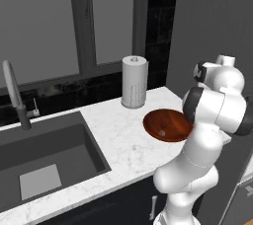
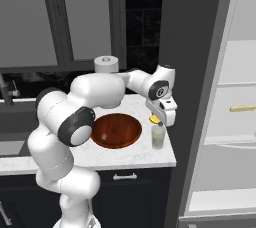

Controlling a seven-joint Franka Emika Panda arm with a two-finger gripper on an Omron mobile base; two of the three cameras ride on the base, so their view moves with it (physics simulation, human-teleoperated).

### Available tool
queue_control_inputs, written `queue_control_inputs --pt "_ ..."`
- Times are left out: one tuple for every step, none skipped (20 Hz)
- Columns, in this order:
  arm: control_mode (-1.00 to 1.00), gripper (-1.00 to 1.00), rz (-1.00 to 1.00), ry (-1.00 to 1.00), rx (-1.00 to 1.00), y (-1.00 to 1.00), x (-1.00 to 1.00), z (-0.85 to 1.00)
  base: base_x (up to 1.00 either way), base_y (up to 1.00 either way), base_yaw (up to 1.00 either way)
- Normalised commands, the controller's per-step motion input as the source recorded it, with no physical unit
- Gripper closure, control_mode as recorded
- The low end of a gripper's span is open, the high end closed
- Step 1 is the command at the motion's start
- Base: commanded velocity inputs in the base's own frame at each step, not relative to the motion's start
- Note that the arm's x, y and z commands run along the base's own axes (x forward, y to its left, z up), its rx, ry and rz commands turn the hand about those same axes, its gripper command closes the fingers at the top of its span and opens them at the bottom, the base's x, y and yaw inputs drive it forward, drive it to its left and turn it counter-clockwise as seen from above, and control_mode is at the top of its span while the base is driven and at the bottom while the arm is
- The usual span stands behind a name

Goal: Grab a lemon wedge from the fridge and one ice cube from the ice bowl, and put them in the glass of lemonade.

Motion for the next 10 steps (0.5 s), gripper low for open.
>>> queue_control_inputs --pt "-1.0 1.0 -0.05 0.0 0.0 0.0 0.19 -0.01 0.0 0.0 0.0" --pt "-1.0 1.0 -0.04 0.0 0.0 0.0 0.19 -0.05 0.0 0.0 0.0" --pt "-1.0 1.0 -0.04 0.0 0.0 0.0 0.14 -0.05 0.0 0.0 0.0" --pt "-1.0 1.0 -0.04 0.0 0.0 0.0 0.08 -0.03 0.0 0.0 0.0" --pt "-1.0 1.0 -0.04 0.0 0.0 0.0 0.07 -0.01 0.0 0.0 0.0" --pt "-1.0 1.0 -0.03 0.0 0.0 0.0 0.04 0.0 0.0 0.0 0.0" --pt "-1.0 1.0 -0.03 0.0 0.0 0.0 0.04 0.0 0.0 0.0 0.0" --pt "-1.0 1.0 -0.01 0.0 0.0 0.0 0.11 0.0 0.0 0.0 0.0" --pt "-1.0 1.0 0.0 0.03 0.0 0.0 0.21 0.0 0.0 0.0 0.0" --pt "-1.0 1.0 0.0 0.02 0.0 0.0 0.19 0.0 0.0 0.0 0.0"
